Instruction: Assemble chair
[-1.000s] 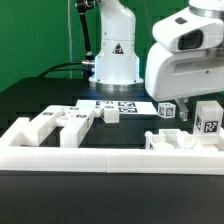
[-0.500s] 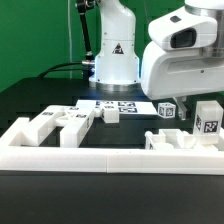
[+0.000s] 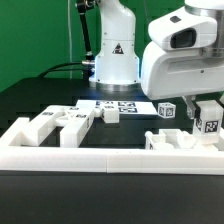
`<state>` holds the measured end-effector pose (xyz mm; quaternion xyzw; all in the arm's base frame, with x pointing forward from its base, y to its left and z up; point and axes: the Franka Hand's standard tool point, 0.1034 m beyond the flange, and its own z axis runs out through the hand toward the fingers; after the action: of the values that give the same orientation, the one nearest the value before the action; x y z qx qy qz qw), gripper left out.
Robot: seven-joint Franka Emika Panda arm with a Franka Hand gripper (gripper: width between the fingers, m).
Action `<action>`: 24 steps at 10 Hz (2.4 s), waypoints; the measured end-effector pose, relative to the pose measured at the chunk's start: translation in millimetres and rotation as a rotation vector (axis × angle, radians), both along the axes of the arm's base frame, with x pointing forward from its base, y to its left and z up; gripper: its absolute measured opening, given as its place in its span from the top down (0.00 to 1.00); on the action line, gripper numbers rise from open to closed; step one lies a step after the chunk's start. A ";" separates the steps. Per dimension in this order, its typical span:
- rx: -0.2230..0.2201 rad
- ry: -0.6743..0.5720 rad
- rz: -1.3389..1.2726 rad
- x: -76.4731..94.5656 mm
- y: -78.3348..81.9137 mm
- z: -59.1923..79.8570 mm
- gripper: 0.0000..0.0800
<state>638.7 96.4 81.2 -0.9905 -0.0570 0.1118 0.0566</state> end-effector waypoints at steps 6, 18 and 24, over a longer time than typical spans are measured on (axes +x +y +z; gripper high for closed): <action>-0.076 -0.051 -0.426 -5.3 3.7 0.1 0.64; -0.170 0.028 -1.322 0.6 19.4 -0.6 0.64; -0.127 -0.021 -1.073 -1.1 22.2 -4.4 0.22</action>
Offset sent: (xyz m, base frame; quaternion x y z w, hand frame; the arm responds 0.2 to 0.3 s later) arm -0.0289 -0.0018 -0.0093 -0.0030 0.0300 0.2581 0.9657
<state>637.6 118.6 76.8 -0.8830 0.4634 0.0604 0.0454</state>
